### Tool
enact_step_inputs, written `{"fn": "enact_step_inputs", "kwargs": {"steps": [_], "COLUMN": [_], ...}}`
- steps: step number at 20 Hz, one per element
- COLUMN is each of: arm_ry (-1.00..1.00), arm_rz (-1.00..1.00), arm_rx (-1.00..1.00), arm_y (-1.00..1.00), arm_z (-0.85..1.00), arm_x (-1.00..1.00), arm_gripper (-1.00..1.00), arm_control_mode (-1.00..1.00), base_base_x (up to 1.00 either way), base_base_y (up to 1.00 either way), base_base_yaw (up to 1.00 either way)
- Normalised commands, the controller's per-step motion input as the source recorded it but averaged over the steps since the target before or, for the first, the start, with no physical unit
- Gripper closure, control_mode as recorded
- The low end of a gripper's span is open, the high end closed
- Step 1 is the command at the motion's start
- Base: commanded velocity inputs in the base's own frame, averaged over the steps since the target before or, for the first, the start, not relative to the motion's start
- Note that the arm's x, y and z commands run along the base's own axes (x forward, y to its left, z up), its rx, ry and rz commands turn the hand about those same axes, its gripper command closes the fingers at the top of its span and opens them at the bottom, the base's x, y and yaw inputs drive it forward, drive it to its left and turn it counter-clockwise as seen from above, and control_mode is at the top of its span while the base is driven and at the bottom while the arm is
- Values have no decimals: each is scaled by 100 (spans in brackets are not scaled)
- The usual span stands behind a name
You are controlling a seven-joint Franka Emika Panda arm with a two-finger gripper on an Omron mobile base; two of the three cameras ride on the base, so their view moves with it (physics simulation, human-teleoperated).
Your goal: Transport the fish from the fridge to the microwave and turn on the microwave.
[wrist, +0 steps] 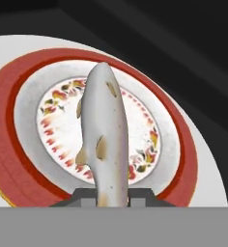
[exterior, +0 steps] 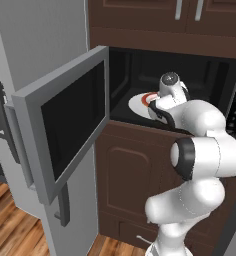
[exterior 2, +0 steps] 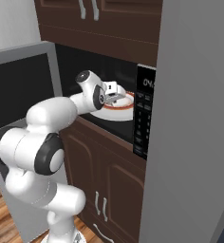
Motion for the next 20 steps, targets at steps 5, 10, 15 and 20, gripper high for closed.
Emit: {"fn": "enact_step_inputs", "kwargs": {"steps": [5, 10, 15, 20], "arm_ry": [0, 0, 0, -1], "arm_rz": [0, 0, 0, 0], "arm_rx": [0, 0, 0, 0], "arm_y": [-9, 0, 0, 0], "arm_z": [-8, -2, -4, 0], "arm_x": [22, 19, 12, -1], "arm_gripper": [100, 100, 100, -100], "arm_control_mode": [-100, -100, -100, -100], "base_base_x": [0, 0, 0, 0], "base_base_y": [0, 0, 0, 0], "base_base_yaw": [0, 0, 0, 0]}}
